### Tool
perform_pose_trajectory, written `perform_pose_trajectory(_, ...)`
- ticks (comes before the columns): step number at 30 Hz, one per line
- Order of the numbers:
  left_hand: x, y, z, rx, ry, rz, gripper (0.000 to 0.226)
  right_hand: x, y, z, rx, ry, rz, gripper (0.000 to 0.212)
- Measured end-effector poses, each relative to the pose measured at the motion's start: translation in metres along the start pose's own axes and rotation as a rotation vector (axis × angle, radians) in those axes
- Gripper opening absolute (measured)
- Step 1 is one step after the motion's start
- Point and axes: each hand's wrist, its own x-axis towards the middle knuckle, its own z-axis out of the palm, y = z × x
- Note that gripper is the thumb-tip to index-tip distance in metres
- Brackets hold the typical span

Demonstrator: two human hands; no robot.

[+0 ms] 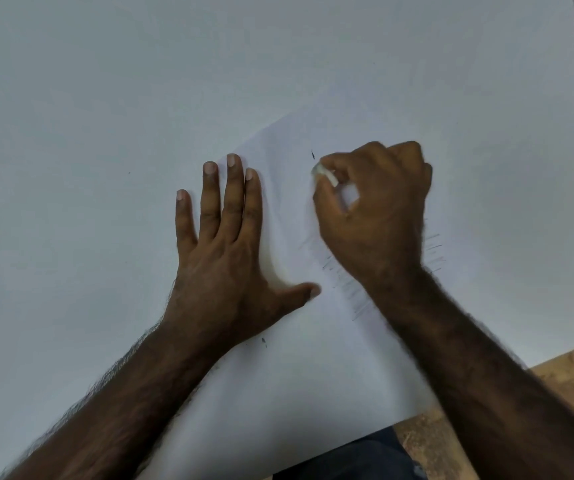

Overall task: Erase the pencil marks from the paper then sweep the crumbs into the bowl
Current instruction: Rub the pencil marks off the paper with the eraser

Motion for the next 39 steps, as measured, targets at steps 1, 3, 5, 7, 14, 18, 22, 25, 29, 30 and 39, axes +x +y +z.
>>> perform_pose_trajectory(1,0.000,0.000,0.000,0.001,-0.005,-0.002,0.148,0.002,0.002,-0.002,0.016,0.010,0.008,0.013)
perform_pose_trajectory(3,0.000,0.001,-0.001,-0.009,-0.007,-0.007,0.148,-0.003,-0.003,-0.003,0.066,-0.029,-0.040,0.012)
perform_pose_trajectory(5,-0.001,0.002,-0.004,-0.026,0.005,0.000,0.143,-0.017,-0.014,0.001,0.107,-0.116,-0.117,0.012)
perform_pose_trajectory(7,-0.002,0.002,-0.005,-0.034,0.023,0.024,0.137,-0.029,-0.021,0.005,0.116,-0.202,-0.165,0.018)
perform_pose_trajectory(14,0.000,0.000,-0.003,0.024,-0.019,0.004,0.143,-0.001,-0.005,0.010,0.035,-0.035,0.040,0.018)
perform_pose_trajectory(18,-0.002,-0.001,-0.004,-0.014,0.013,0.025,0.135,-0.025,-0.026,0.013,0.073,-0.097,-0.063,0.015)
perform_pose_trajectory(22,-0.002,-0.001,-0.003,-0.017,0.015,0.030,0.136,-0.025,-0.023,0.013,0.049,-0.094,-0.098,0.015)
perform_pose_trajectory(25,-0.001,-0.001,-0.003,0.009,-0.011,0.011,0.143,0.005,-0.002,0.010,-0.008,0.038,0.050,0.010)
perform_pose_trajectory(29,-0.001,0.000,-0.005,-0.008,-0.009,0.004,0.142,-0.006,-0.012,0.012,0.071,-0.017,0.001,0.010)
perform_pose_trajectory(30,-0.001,0.001,-0.005,-0.018,0.001,0.012,0.140,-0.017,-0.021,0.014,0.085,-0.072,-0.059,0.012)
perform_pose_trajectory(39,0.001,-0.001,-0.002,0.018,-0.014,0.007,0.144,0.013,-0.003,0.018,0.068,0.017,0.088,0.013)
